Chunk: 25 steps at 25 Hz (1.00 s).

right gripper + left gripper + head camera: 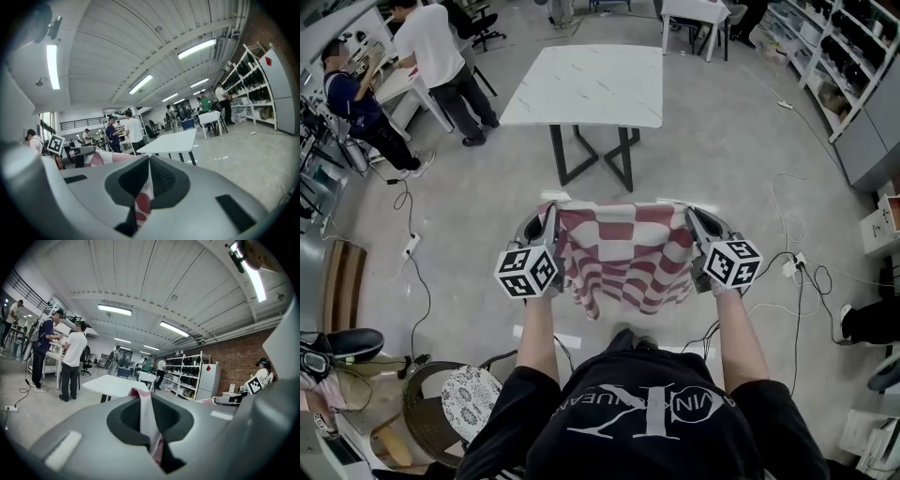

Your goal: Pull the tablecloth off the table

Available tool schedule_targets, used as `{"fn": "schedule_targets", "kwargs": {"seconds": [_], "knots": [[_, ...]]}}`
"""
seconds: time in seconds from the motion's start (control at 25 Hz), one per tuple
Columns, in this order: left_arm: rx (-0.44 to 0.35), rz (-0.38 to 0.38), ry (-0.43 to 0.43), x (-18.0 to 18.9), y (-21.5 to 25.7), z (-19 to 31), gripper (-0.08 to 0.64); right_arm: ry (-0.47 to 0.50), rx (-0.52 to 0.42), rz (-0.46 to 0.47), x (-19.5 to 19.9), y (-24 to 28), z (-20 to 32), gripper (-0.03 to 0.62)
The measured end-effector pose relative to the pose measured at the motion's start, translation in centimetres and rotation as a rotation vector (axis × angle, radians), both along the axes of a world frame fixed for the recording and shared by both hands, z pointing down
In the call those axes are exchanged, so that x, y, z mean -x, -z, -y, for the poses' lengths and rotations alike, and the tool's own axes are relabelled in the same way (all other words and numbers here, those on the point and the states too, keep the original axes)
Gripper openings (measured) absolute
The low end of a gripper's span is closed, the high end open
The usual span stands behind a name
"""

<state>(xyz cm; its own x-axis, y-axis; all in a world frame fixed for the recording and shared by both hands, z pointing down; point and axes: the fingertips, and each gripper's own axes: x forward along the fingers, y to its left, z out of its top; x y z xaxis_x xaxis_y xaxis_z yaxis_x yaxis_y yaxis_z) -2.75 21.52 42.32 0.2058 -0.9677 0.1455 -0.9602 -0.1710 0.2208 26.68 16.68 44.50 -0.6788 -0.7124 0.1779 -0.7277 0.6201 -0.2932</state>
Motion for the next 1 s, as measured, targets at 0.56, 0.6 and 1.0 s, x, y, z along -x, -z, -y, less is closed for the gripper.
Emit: {"fn": "schedule_targets", "kwargs": {"seconds": [0.56, 0.6, 1.0], "knots": [[-0.085, 0.049, 0.054, 0.8, 3.2, -0.7, 0.018, 0.034, -0.215, -0.052, 1.2, 5.3, 1.0, 0.011], [-0.09, 0.048, 0.055, 0.5, 3.5, -0.6, 0.018, 0.029, -0.224, -0.048, 1.0, 5.7, 1.2, 0.011], [-0.163, 0.103, 0.053, -0.4, 6.6, 0.2, 0.018, -0.007, -0.281, -0.02, 0.1, 8.3, 2.1, 0.011]]}}
